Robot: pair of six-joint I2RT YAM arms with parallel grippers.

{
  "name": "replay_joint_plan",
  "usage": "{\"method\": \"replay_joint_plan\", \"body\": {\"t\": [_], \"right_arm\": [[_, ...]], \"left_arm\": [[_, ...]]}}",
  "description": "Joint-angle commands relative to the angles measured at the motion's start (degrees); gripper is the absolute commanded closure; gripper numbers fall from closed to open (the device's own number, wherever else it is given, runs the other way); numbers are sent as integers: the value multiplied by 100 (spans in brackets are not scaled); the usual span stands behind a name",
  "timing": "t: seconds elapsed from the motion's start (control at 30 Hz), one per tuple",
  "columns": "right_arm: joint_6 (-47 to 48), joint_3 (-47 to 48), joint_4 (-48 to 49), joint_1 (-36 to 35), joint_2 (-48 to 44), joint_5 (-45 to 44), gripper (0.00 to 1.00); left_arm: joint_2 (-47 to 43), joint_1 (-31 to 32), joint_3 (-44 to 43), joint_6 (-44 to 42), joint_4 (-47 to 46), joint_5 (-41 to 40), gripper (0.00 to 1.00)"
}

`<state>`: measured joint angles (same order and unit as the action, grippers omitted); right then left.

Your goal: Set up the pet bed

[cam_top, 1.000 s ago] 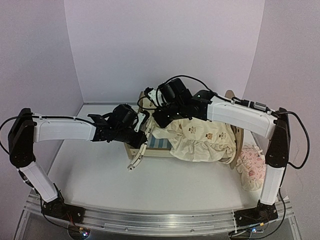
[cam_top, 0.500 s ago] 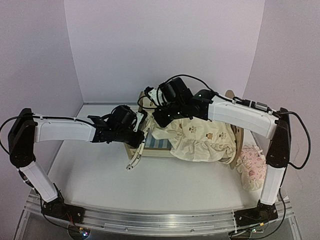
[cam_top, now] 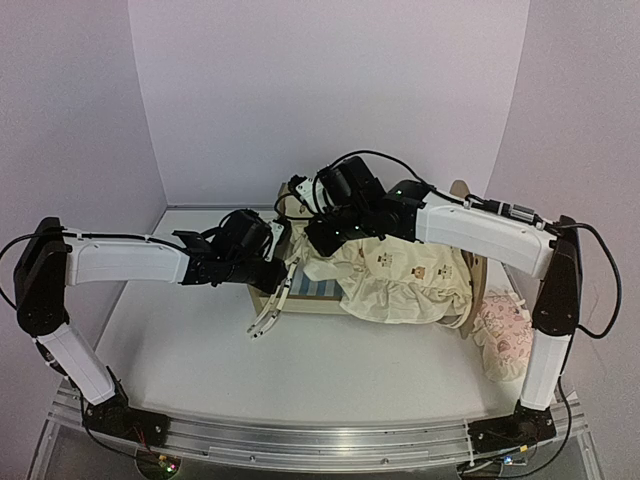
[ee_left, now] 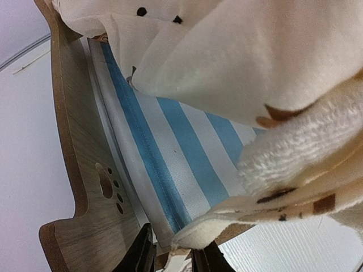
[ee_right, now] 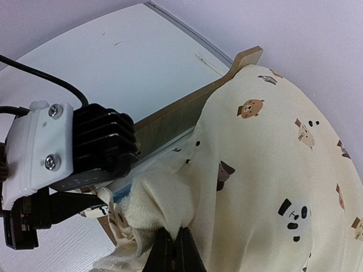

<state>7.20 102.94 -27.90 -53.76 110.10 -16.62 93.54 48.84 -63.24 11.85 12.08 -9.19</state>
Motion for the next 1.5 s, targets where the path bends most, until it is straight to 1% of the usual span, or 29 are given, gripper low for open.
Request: {"method": "replay_joint_plan", "body": {"t": [0.0,0.13,0.17,0.2,0.43,0.6,0.93,1.03,1.2,1.47], "right_arm": [[-96,-19,65,-1,-407,23,100],[-113,-44,70,0,-421,42,100],[-111,-44,68,2,-420,41,100],[-122,-40,70,2,-421,51,100],[-196,-37,71,2,-428,94,100],[-238,-54,77,-3,-432,138,100],[-285,-54,100,2,-402,192,100],[-299,-78,101,0,-396,202,100],[-336,-94,101,-3,-373,245,100],[-389,-61,101,0,-266,315,100]], "left_arm": [[-205,-32,15,-23,-52,-68,82],[-163,-36,62,10,-312,350,97],[-193,-33,37,24,-330,423,99],[-233,-35,-7,41,-328,472,100],[-552,-32,-509,-3,-21,417,100],[-555,-32,-985,-143,205,218,100],[-430,-33,-1632,-488,226,-281,100],[-403,-35,-1615,-517,145,-426,100],[-387,-32,-1251,-521,-180,-703,100],[-331,-32,-849,-233,-156,-826,100]]}}
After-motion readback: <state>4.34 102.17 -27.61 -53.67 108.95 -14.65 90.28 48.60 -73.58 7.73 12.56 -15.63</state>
